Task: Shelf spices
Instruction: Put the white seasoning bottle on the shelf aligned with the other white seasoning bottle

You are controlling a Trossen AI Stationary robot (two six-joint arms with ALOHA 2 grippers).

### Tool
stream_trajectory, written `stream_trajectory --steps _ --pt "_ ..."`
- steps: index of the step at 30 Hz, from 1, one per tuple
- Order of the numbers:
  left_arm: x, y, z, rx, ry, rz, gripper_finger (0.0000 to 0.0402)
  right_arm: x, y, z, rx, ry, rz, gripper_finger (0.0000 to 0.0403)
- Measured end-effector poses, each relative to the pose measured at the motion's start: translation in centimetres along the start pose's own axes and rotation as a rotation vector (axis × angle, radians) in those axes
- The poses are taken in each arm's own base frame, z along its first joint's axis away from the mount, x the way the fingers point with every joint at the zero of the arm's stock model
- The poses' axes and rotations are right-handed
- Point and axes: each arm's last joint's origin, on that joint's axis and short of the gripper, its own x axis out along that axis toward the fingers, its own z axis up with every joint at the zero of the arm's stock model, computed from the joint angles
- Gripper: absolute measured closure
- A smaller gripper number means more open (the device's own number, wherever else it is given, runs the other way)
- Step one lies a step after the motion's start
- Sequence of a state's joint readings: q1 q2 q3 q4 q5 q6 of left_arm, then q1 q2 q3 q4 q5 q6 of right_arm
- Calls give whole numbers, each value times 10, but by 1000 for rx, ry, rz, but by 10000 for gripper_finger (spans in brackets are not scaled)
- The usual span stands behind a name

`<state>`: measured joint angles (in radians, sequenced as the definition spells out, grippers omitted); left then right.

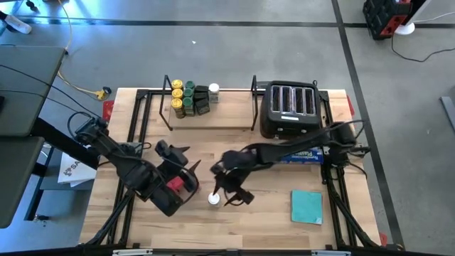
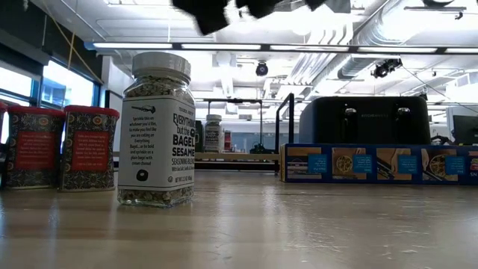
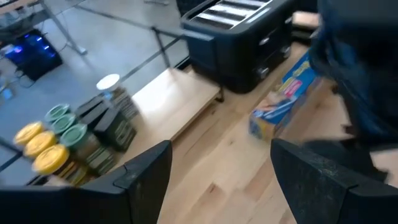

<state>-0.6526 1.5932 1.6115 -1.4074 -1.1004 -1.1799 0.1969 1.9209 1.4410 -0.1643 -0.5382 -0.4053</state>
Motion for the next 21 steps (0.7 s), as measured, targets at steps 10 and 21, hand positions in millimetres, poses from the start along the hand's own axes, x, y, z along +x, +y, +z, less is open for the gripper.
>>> stream_trajectory --steps 10,21 --pt "-2 11 -6 9 72 52 133 56 -41 -19 -1 132 90 103" --pt "-4 10 -8 65 69 43 133 66 -51 -38 68 172 105 135"
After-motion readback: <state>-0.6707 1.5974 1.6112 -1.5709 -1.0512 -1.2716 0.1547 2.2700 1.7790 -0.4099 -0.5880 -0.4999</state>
